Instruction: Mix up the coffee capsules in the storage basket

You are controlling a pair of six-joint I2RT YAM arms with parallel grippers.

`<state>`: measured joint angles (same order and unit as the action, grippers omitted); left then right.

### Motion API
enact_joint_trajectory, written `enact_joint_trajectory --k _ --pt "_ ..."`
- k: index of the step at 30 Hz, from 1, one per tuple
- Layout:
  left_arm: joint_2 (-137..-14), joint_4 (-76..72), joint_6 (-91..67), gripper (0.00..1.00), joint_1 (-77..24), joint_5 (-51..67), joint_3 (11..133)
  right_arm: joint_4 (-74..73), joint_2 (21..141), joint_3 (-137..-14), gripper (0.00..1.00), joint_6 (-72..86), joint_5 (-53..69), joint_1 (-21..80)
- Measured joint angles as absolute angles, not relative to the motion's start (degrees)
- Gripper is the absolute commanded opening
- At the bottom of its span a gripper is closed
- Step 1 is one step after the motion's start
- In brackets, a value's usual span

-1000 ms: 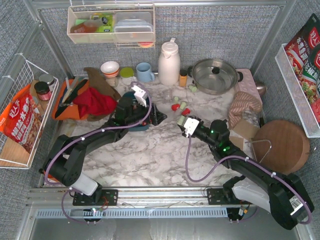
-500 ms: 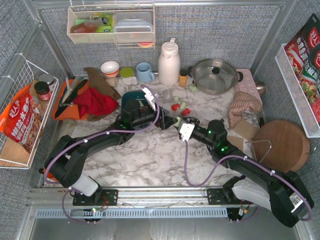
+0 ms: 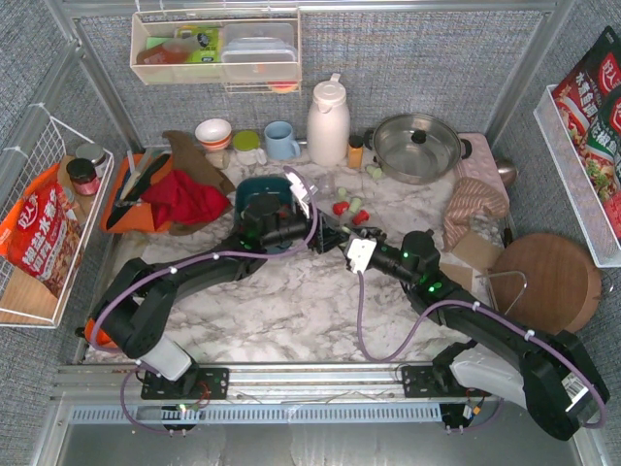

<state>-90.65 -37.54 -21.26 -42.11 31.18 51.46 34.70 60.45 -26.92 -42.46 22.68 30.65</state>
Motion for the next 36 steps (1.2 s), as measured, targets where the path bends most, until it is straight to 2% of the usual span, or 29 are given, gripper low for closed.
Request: enact_joint_trajectory --k 3,5,12,18,28,36 --pt "-91.0 -37.6 -21.3 0.56 -42.5 31.7 51.5 34.2 60.4 -27.0 0.05 -42.3 22.7 30.7" --pt "-91.0 -37.6 -21.4 0.49 -42.7 31.9 51.5 33.6 60.3 -27.0 0.10 -42.2 22.5 30.7" --pt "-91.4 -39.0 -23.5 0.37 -42.7 32.6 51.4 33.6 60.3 -27.0 0.41 -41.7 21.2 30.8" --pt "-90.9 -39.6 -25.1 0.36 -42.7 30.5 50.5 33.4 60.4 -27.0 0.68 -40.4 20.2 31.0" --pt "-87.4 -35.4 -23.8 0.37 -36.9 18.4 48.5 28.4 61.1 -30.2 0.70 -33.1 15.7 29.3" --pt "-90.2 -27.0 -22.3 0.43 -27.1 5.0 49.8 10.8 75.5 -47.6 0.71 -10.4 2.9 22.3"
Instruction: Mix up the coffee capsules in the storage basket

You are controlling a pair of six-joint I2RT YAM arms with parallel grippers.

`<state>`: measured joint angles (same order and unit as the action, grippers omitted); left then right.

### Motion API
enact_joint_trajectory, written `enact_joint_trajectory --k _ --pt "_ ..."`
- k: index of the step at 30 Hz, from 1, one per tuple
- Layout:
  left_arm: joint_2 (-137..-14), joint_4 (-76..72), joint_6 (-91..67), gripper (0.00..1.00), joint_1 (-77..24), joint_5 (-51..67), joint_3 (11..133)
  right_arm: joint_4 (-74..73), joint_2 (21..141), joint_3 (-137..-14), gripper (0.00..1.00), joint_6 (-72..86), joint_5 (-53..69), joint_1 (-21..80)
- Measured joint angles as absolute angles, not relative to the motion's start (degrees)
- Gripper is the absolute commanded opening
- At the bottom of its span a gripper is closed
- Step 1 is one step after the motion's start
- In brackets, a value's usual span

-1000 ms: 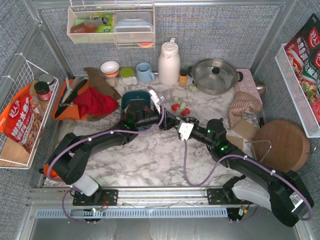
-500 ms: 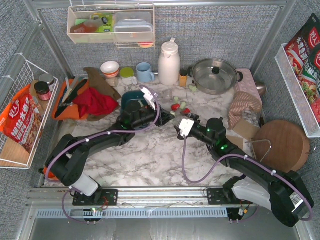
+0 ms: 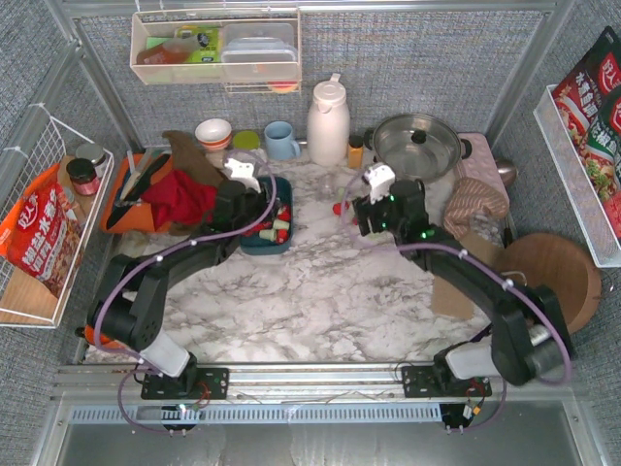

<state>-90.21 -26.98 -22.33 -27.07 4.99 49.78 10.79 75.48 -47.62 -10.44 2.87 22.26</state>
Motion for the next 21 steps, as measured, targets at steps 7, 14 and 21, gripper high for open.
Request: enact_joint_trajectory --k 7,14,21 --pt "-98.6 -20.7 -22.1 0.47 -23.5 0.8 53.6 -2.3 92.1 -56.1 0.75 7.9 -1.2 15.8" --pt "-98.2 -17.8 -22.2 0.74 -23.4 -2.1 50.9 -5.4 100.1 -59.1 0.77 12.9 -1.0 14.8" --pt "-92.7 -18.2 -22.9 1.00 -23.4 -3.0 47.4 -6.5 104.0 -62.5 0.77 13.8 -1.0 13.9"
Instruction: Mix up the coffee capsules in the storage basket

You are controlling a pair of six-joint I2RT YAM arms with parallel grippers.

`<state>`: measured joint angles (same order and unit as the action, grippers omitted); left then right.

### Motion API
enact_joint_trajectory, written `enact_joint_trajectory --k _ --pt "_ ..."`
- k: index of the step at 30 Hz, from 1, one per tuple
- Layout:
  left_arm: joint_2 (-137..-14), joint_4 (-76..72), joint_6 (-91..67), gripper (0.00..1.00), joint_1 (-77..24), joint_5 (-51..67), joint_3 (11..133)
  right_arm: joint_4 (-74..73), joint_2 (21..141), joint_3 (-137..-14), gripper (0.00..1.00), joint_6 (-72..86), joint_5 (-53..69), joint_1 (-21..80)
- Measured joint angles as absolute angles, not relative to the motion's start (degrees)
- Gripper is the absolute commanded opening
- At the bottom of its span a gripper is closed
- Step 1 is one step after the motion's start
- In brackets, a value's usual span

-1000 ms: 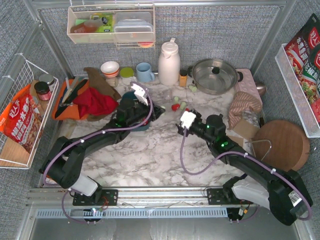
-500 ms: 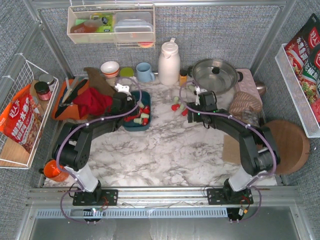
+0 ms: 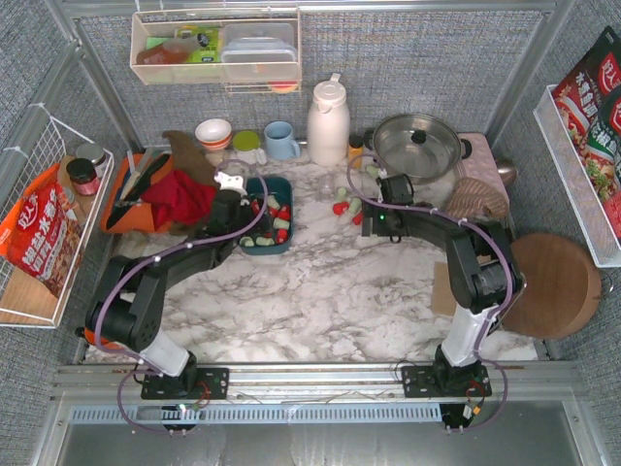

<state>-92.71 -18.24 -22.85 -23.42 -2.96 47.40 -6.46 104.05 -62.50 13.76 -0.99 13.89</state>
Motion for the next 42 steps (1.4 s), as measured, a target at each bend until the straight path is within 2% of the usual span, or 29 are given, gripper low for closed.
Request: enact_joint_trajectory --k 5,9,11,15,23,27,31,35,42 --pt "-85.5 -20.8 -23.0 1.00 -23.5 -2.5 44.0 -7.7 107.3 -65.8 0.72 14.2 -0.9 13.5" --pt "-81.6 -23.3 -23.0 1.00 -23.6 -1.3 42.2 -8.4 109.4 -68.4 0.56 14.0 -1.2 13.4" --pt "-80.6 -23.9 -23.0 1.00 -23.7 -1.1 41.8 -8.5 109.6 -68.6 0.52 14.0 -1.7 13.2" --pt "-79.9 -24.3 -23.2 1.00 -23.9 0.0 41.4 -8.6 108.7 -67.5 0.53 14.0 -1.8 13.6" --pt "-80.1 -24.4 -23.6 1.00 -24.2 1.2 41.5 -11.4 106.8 -66.4 0.68 14.1 -0.9 14.6" --pt "-79.6 -24.3 -23.7 1.00 -24.3 1.5 41.3 -12.5 106.6 -66.4 0.67 14.2 -1.2 14.7" --pt "-78.7 -24.6 -24.0 1.00 -24.3 1.5 40.9 -12.8 106.6 -66.4 0.57 14.4 -1.8 14.9" --pt "-78.4 -24.7 -24.1 1.00 -24.6 1.6 40.5 -12.5 106.3 -65.6 0.36 14.4 -2.9 15.0" --pt "-78.4 -24.6 -24.2 0.99 -25.1 2.8 40.8 -10.8 101.0 -60.7 0.29 13.2 -1.7 16.2"
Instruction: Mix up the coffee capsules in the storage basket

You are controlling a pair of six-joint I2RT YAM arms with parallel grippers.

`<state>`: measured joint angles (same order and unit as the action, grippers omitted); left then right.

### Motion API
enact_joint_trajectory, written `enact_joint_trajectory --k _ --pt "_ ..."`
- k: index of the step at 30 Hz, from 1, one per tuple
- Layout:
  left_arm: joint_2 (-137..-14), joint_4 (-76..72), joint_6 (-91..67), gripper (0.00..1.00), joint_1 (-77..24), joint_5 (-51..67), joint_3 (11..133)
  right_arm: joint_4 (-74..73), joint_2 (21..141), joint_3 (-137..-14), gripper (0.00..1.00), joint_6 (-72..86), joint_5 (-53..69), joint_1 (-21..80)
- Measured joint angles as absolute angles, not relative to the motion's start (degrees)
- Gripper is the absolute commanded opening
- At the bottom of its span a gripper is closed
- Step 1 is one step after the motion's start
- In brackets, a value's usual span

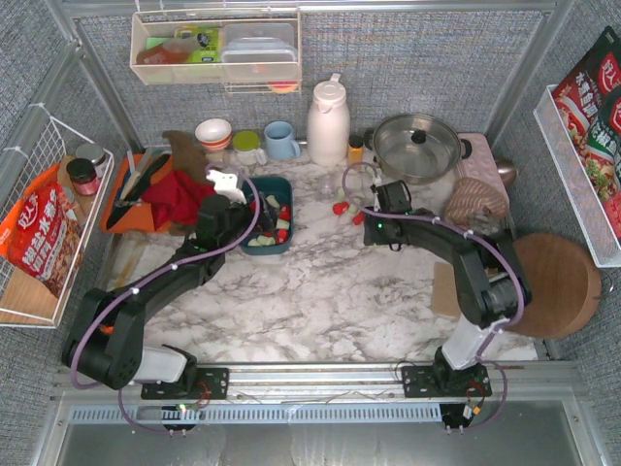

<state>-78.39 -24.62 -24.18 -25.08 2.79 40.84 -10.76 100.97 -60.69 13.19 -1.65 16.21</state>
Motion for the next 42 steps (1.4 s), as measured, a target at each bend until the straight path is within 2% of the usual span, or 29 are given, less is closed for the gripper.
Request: enact_joint_trajectory --k 7,11,15,20,26,37,42 --pt "-80.2 -24.2 -22.1 0.99 -29.5 3.4 44.5 2.2 83.5 -50.2 0.27 3.6 0.5 22.4" --pt "-82.0 -24.3 -20.8 1.00 -31.5 7.5 46.3 18.4 74.7 -40.7 0.27 -8.3 3.4 28.3" --pt "-83.5 -24.7 -19.4 0.97 -33.1 13.2 48.1 34.9 71.2 -30.3 0.26 -21.9 8.7 31.4" --pt "-84.9 -26.5 -18.0 0.93 -34.3 20.7 48.4 44.4 69.1 -27.2 0.25 -34.5 14.5 31.9" --pt "-86.1 -28.8 -18.1 0.91 -35.8 27.1 48.7 47.7 66.8 -26.0 0.25 -41.3 19.7 32.1" --pt "-85.1 -38.5 -23.4 0.89 -36.8 29.9 46.8 42.6 64.6 -26.6 0.25 -46.8 24.1 33.5" --pt "-85.9 -43.2 -26.1 0.82 -38.6 30.6 46.2 42.0 64.8 -27.0 0.25 -47.7 23.5 33.9"
